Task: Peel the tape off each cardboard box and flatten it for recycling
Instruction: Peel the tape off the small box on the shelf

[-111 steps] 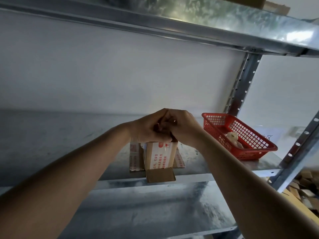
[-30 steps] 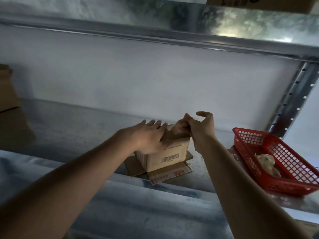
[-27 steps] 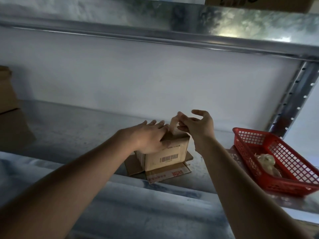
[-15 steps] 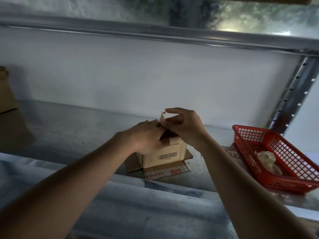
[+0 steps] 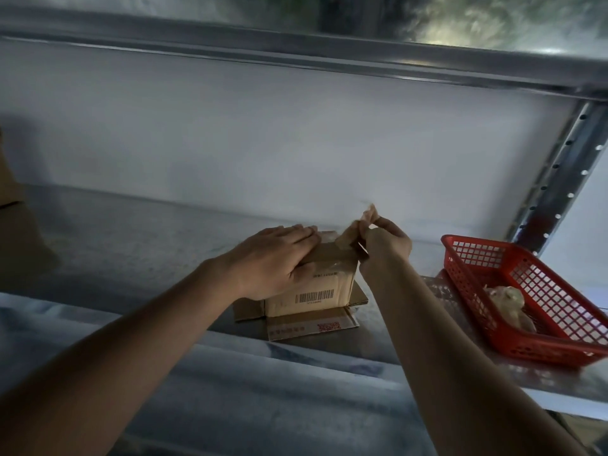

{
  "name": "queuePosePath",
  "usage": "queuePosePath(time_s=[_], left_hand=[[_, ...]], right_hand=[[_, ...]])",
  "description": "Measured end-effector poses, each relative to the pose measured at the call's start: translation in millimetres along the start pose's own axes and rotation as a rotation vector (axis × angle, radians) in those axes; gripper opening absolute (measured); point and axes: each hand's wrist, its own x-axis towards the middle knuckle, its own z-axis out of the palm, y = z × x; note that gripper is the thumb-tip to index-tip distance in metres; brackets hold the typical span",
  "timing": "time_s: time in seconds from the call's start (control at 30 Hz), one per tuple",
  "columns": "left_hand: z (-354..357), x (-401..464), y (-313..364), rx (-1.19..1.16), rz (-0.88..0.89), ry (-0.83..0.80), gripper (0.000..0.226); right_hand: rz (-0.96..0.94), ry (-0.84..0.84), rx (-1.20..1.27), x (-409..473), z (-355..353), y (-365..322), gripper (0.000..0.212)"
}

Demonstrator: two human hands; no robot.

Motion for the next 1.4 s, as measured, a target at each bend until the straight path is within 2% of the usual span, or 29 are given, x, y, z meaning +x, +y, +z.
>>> queuePosePath(time_s=[0.1, 0.17, 0.2, 0.3, 0.37, 0.43, 0.5, 0.6, 0.7, 0.83, 0.97, 1.2, 1.4], left_hand=[[1.3, 0.0, -2.0, -0.020, 0.008, -0.015, 0.068], [0.3, 1.8, -2.9, -0.034, 0.006, -0.031, 0.070], [-1.2, 3.4, -3.6, -0.041, 0.004, -0.042, 0.071], [-6.8, 8.4, -5.8, -0.086, -0.005, -0.087, 0.069], [-12.5, 12.6, -5.1, -0.146, -0.026, -0.116, 0.066], [-19.9, 17.4, -0.7, -0.190, -0.053, -0.136, 0.066], [-24.9, 23.3, 5.6, -0.212, -0.077, -0.150, 0.060], [-21.4, 30.3, 14.1, -0.184, -0.079, -0.106, 0.046], [-12.3, 31.9, 18.4, -0.125, -0.063, -0.013, 0.042], [-4.8, 29.3, 14.3, -0.137, -0.036, 0.044, 0.042], [-2.3, 26.6, 9.6, -0.205, -0.008, 0.091, 0.044], [-3.6, 28.5, 2.4, -0.151, 0.010, -0.048, 0.061], [-5.4, 35.4, -4.0, -0.227, 0.036, -0.126, 0.056]], right_hand=[[-0.058, 0.127, 0.051, 12.2, -2.6, -5.2, 0.016], [-0.222, 0.103, -0.083, 19.9, -8.3, -6.7, 0.023], [-0.369, 0.064, -0.244, 21.8, -12.2, -6.1, 0.027], [-0.966, -0.154, -0.826, 23.1, -26.3, -5.5, 0.039], [-1.194, -0.358, -1.076, 31.2, -35.0, -11.4, 0.042], [-1.135, -0.551, -1.256, 32.5, -40.3, -21.1, 0.040], [-0.896, -0.630, -1.321, 27.7, -42.2, -27.5, 0.034], [-0.565, -0.594, -1.195, 21.4, -41.4, -29.7, 0.034], [-0.398, -0.538, -1.077, 20.5, -41.3, -30.6, 0.025], [-0.415, -0.501, -0.987, 21.9, -44.4, -24.9, 0.006], [-0.493, -0.438, -0.978, 21.7, -40.7, -20.6, 0.012], [-0.530, -0.533, -1.034, 28.4, -44.2, -28.8, 0.018], [-0.472, -0.621, -0.954, 30.7, -49.7, -34.5, 0.016]])
